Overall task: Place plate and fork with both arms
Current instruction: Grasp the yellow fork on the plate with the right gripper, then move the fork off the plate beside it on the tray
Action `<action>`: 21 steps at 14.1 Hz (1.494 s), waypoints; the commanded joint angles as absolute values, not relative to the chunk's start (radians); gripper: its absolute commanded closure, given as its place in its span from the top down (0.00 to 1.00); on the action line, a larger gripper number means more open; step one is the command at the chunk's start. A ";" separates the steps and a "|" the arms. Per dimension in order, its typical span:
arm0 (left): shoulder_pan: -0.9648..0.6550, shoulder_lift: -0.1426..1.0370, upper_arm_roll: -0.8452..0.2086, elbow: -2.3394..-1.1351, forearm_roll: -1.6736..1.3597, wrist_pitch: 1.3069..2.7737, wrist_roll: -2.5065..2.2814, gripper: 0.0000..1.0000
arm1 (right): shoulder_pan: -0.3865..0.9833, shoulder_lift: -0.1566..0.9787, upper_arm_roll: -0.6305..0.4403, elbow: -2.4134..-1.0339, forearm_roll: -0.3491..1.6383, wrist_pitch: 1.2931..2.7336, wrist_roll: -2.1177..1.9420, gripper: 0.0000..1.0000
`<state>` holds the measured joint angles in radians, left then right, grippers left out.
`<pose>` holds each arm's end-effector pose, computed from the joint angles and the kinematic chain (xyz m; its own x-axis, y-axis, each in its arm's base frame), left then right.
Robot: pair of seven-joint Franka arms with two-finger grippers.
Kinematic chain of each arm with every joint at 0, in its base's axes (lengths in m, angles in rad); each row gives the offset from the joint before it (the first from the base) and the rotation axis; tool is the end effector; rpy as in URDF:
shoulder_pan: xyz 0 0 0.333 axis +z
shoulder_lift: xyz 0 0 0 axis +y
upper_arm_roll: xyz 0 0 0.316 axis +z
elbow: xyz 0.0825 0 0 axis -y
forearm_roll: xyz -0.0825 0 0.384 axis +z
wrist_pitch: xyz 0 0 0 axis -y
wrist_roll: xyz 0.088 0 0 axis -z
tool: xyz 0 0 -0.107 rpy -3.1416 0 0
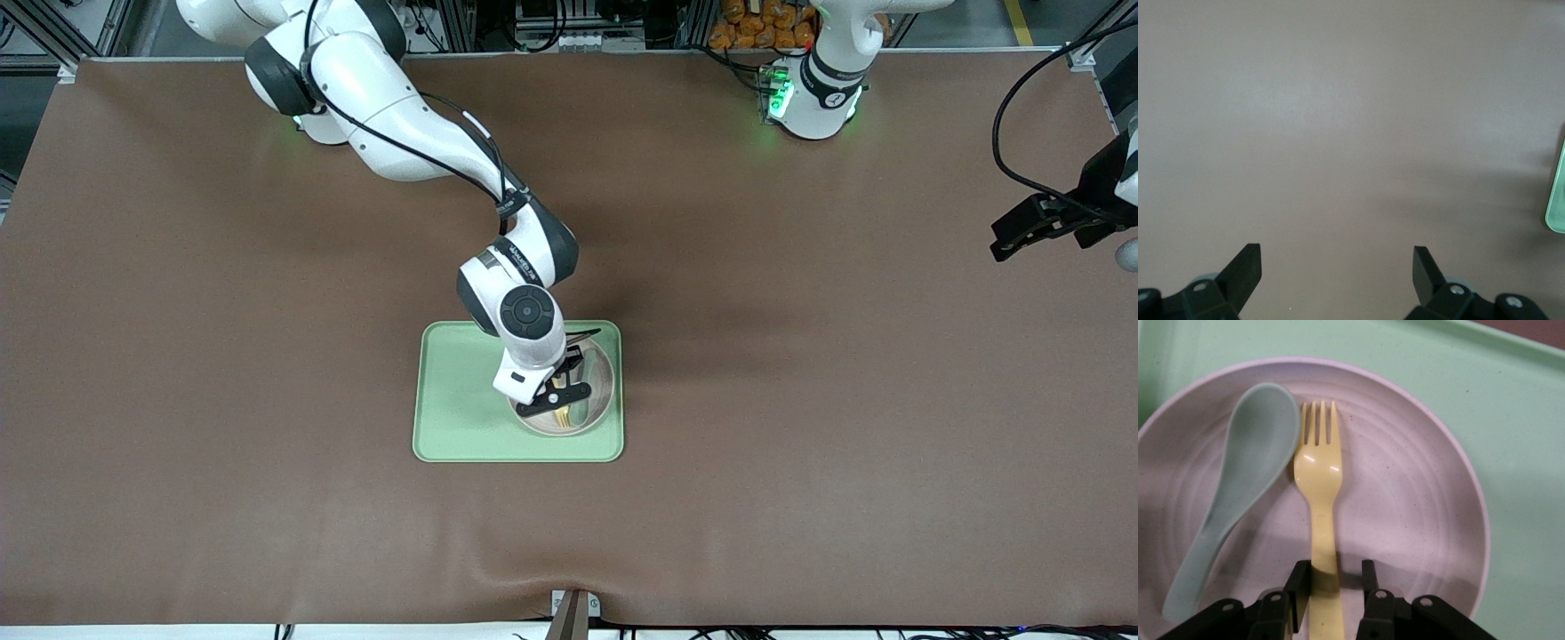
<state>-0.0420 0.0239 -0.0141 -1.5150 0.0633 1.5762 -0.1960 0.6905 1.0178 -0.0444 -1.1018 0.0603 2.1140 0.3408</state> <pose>0.5626 -0.0247 0.6382 0.9891 0.1388 0.0488 0.1414 -0.9885 -0.0544 0.6068 0.4747 0.1918 0.9568 0.2908 -0.0091 0.2907 -0.9568 -0.0113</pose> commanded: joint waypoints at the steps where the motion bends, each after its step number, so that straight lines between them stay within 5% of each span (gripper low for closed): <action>1: -0.069 -0.012 0.021 -1.532 0.052 1.551 -0.180 1.00 | 0.699 1.040 -0.052 -1.069 0.049 2.112 0.347 0.33; 6: -0.067 -0.025 0.040 -1.551 0.051 1.549 -0.163 1.00 | 0.698 1.034 -0.052 -1.063 0.052 2.102 0.373 0.12; 21: -0.057 -0.018 0.035 -1.543 0.052 1.569 -0.146 1.00 | 0.532 0.856 -0.048 -1.161 0.078 1.939 0.318 0.10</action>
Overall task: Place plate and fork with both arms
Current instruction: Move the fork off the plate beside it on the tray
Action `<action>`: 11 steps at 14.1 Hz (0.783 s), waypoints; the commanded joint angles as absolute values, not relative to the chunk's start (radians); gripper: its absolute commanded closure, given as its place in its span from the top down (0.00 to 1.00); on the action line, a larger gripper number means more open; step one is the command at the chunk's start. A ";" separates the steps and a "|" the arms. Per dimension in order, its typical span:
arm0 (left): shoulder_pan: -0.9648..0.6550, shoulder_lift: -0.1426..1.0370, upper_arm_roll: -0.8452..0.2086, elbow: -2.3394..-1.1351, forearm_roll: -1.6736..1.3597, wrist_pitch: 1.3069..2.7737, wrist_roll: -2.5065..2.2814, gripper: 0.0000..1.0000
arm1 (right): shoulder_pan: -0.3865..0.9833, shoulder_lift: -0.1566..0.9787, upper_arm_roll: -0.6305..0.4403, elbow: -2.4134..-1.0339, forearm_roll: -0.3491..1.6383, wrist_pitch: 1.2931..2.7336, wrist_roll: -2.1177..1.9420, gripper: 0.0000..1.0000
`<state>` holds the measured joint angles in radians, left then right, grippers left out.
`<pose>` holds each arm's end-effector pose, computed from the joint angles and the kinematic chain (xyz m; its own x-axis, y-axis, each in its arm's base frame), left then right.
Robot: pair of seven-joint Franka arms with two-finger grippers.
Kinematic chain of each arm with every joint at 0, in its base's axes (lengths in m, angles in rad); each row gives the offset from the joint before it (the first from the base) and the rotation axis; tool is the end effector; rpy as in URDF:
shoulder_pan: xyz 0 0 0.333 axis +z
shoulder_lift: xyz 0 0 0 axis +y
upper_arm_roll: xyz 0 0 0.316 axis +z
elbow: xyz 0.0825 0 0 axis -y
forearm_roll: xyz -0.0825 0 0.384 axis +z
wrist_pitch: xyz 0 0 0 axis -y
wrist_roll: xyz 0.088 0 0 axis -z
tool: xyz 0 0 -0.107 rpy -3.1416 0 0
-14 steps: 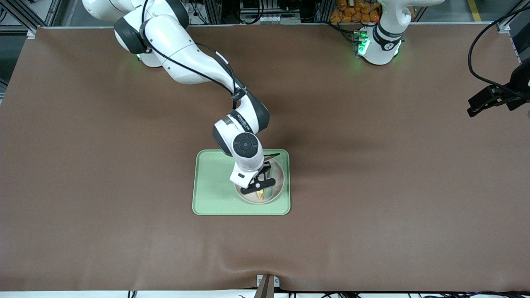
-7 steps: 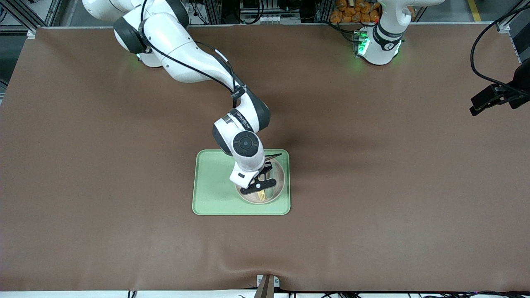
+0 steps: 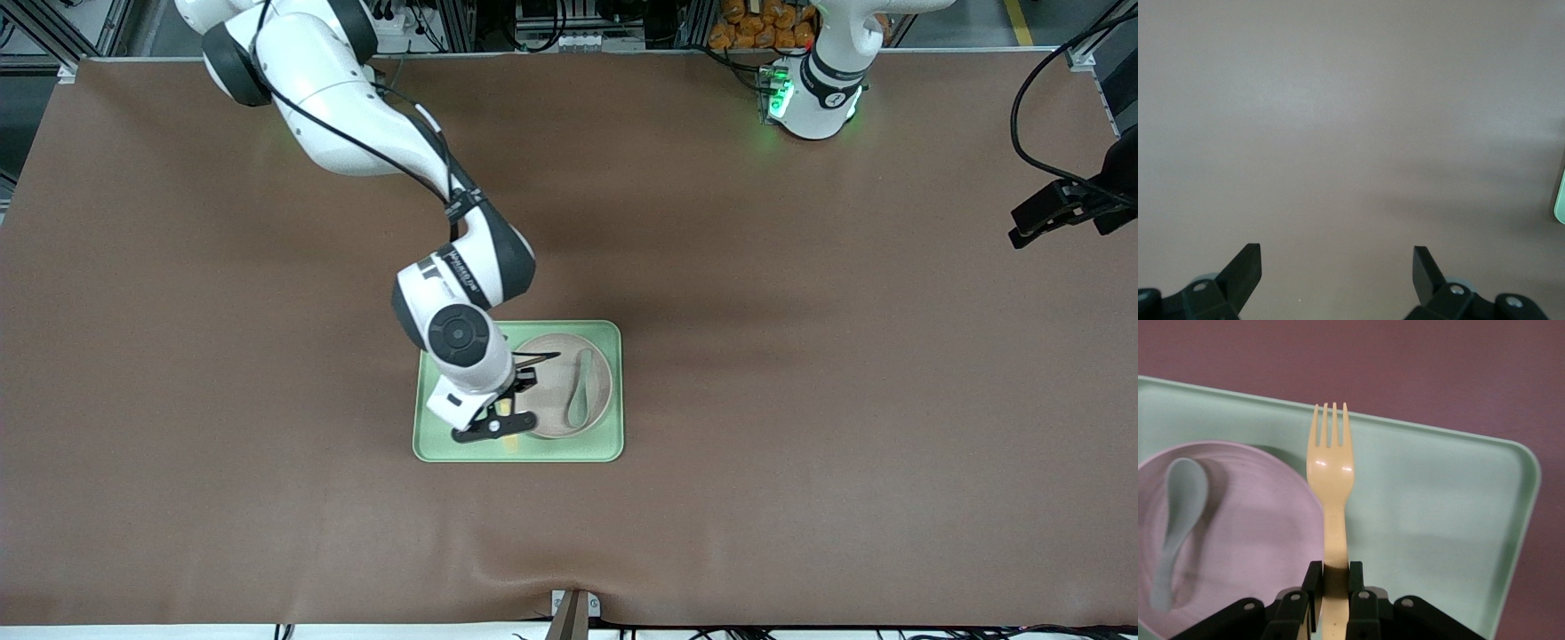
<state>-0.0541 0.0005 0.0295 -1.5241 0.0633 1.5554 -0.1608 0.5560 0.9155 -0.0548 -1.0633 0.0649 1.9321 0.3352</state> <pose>0.5537 -0.0068 0.6451 0.9898 0.1364 0.0405 0.1386 -0.9887 -0.0574 0.6655 0.3855 0.2731 0.9857 0.1612 -0.0484 0.1613 -0.9869 -0.0002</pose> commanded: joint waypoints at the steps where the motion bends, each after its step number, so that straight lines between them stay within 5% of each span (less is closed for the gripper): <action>1: -0.057 -0.018 0.035 -1.543 0.051 1.572 -0.146 1.00 | 0.525 0.832 -0.051 -1.213 0.077 1.963 0.316 0.10; 5: -0.058 -0.018 0.035 -1.543 0.051 1.574 -0.146 1.00 | 0.502 0.727 -0.048 -1.520 0.078 2.234 0.328 0.10; 11: -0.057 -0.018 0.035 -1.548 0.049 1.574 -0.144 1.00 | 0.514 0.718 -0.048 -1.577 0.090 2.247 0.449 0.12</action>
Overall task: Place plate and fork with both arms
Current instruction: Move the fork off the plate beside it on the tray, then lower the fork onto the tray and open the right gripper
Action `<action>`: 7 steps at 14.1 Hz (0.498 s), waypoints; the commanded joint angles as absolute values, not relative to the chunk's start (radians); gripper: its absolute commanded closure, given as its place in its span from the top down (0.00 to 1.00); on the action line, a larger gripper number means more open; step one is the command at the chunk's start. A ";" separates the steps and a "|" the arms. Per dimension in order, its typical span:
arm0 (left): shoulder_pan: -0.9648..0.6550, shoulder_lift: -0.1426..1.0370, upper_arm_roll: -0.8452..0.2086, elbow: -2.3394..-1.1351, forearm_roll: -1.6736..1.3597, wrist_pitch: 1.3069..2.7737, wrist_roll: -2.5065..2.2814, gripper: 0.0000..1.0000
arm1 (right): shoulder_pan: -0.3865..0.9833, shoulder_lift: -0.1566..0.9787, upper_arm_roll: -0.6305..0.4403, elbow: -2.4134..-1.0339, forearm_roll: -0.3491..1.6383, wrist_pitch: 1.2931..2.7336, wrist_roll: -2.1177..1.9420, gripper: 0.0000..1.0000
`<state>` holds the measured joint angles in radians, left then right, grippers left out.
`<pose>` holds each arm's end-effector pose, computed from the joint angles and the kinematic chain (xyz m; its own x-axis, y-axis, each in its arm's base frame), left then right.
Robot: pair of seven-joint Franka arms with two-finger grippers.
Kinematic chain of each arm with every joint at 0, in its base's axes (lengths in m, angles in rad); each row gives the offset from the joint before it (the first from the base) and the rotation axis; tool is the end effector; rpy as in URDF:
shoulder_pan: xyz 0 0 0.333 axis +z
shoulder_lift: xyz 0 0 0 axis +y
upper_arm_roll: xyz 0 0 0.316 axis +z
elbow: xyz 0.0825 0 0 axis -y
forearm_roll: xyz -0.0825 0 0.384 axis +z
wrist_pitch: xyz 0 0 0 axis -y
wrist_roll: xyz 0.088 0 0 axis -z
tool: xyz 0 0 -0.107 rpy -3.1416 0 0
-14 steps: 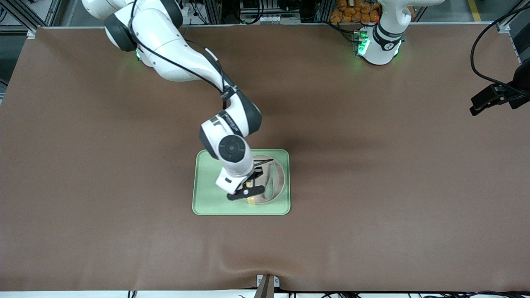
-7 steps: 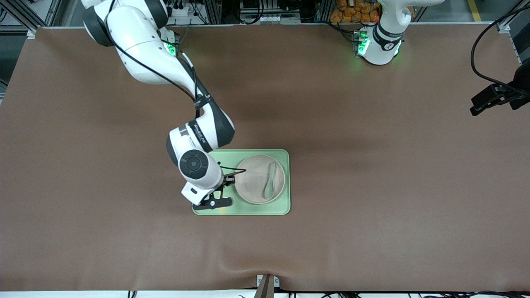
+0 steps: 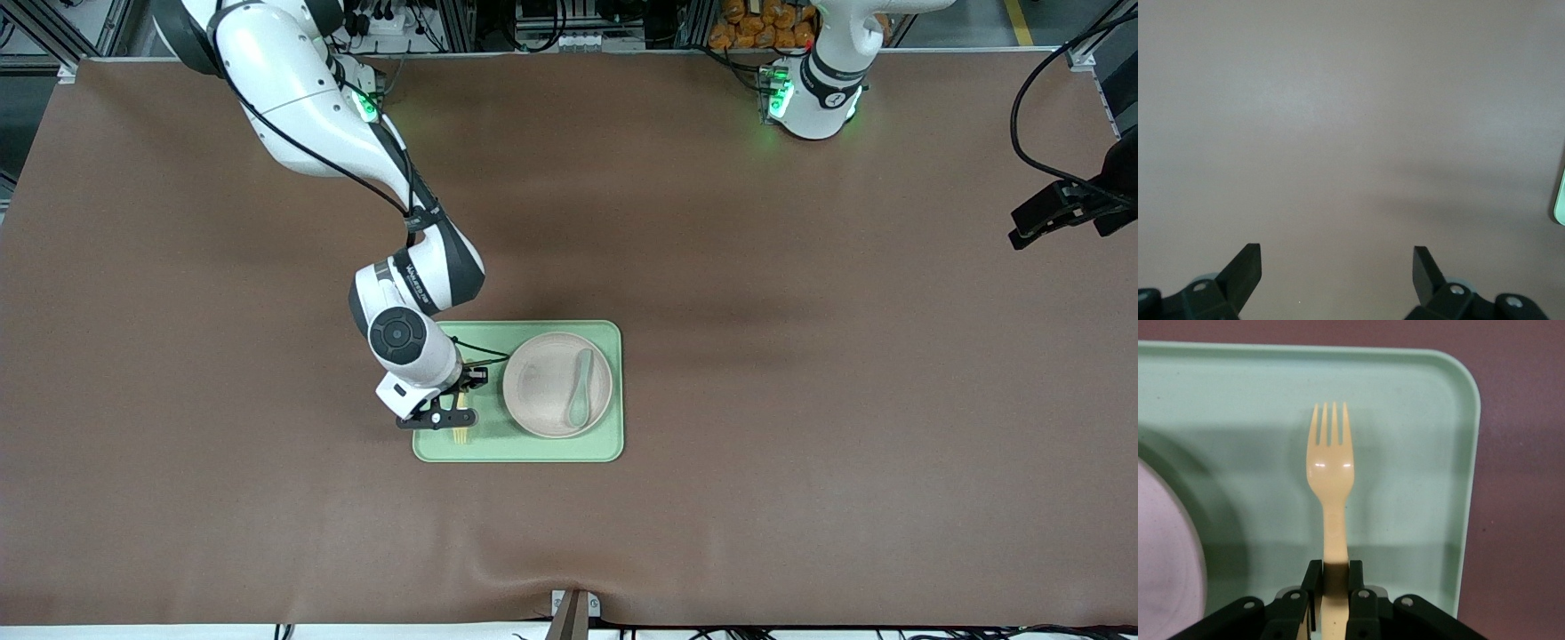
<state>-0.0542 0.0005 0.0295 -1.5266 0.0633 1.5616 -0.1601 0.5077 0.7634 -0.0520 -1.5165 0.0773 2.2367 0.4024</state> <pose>0.5543 -0.0069 0.6445 0.9898 0.1353 0.0441 0.1377 -0.9888 -0.0569 0.6310 0.3181 0.2067 0.9987 0.0180 -0.0477 0.0178 -0.9998 -0.0044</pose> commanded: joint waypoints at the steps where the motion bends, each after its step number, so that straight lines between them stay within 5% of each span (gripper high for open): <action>1: -0.057 -0.018 0.034 -1.548 0.049 1.574 -0.146 1.00 | 0.515 0.718 -0.048 -1.594 0.091 2.255 0.456 0.15; 5: -0.057 -0.025 0.035 -1.549 0.049 1.568 -0.146 1.00 | 0.515 0.723 -0.046 -1.598 0.101 2.267 0.456 0.36; 7: -0.055 -0.028 0.035 -1.546 0.049 1.568 -0.146 1.00 | 0.508 0.721 -0.046 -1.588 0.112 2.258 0.459 0.63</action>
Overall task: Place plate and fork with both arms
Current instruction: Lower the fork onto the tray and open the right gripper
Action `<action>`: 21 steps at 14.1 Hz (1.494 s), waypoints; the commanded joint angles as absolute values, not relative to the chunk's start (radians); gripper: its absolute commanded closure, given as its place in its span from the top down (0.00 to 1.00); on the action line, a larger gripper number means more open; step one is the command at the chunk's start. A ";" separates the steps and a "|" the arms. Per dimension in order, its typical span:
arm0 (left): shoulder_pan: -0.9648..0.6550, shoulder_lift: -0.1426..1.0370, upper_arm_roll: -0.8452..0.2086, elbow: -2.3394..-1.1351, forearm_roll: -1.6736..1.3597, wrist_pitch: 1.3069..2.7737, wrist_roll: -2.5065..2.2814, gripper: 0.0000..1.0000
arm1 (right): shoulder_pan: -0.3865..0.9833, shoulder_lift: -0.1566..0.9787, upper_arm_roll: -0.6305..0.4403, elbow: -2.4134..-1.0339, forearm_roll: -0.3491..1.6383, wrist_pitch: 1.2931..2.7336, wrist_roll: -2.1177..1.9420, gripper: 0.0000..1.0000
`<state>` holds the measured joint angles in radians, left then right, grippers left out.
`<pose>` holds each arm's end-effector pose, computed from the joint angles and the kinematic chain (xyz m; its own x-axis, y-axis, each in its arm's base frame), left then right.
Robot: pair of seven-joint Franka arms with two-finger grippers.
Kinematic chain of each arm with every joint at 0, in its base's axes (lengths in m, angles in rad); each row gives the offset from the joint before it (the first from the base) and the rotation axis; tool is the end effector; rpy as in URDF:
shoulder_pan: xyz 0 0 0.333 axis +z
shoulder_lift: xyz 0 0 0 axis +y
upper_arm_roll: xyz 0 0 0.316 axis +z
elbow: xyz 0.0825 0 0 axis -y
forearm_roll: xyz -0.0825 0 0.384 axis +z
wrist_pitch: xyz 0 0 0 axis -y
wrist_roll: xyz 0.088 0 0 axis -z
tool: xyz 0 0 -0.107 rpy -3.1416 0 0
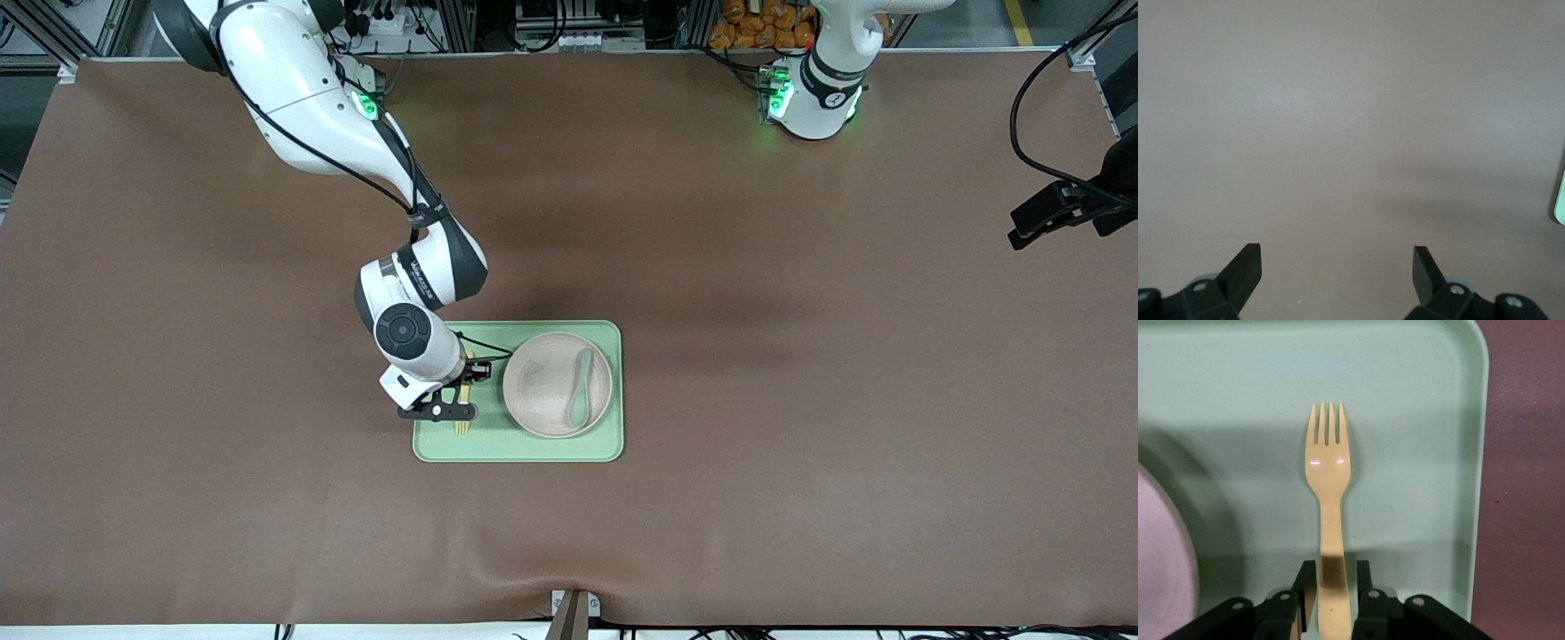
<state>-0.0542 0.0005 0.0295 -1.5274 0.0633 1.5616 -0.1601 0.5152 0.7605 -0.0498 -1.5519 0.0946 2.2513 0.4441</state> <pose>0.5543 -0.0069 0.6441 0.9899 0.1353 0.0434 0.1376 -0.9888 -0.0570 0.6203 0.3199 0.1949 0.9972 -0.0275 -0.0698 -0.0280 -0.9996 -0.0061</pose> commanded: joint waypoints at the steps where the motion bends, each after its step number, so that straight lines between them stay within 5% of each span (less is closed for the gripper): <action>1: -0.055 -0.028 0.037 -1.546 0.049 1.568 -0.147 1.00 | 0.505 0.716 -0.046 -1.571 0.132 2.253 0.451 0.68; 6: -0.008 -0.028 0.037 -1.549 -0.027 1.565 -0.146 1.00 | 0.441 0.661 -0.046 -1.514 0.146 2.123 0.459 1.00; 9: -0.009 -0.028 0.034 -1.549 -0.029 1.560 -0.147 1.00 | 0.350 0.629 -0.008 -1.442 0.144 2.001 0.454 1.00; 13: -0.014 -0.026 0.012 -1.554 -0.015 1.548 -0.149 1.00 | 0.129 0.598 0.201 -1.405 0.137 1.936 0.456 1.00; 21: -0.011 -0.064 -0.037 -1.562 0.002 1.513 -0.140 1.00 | 0.034 0.436 0.245 -1.413 0.063 1.775 0.433 1.00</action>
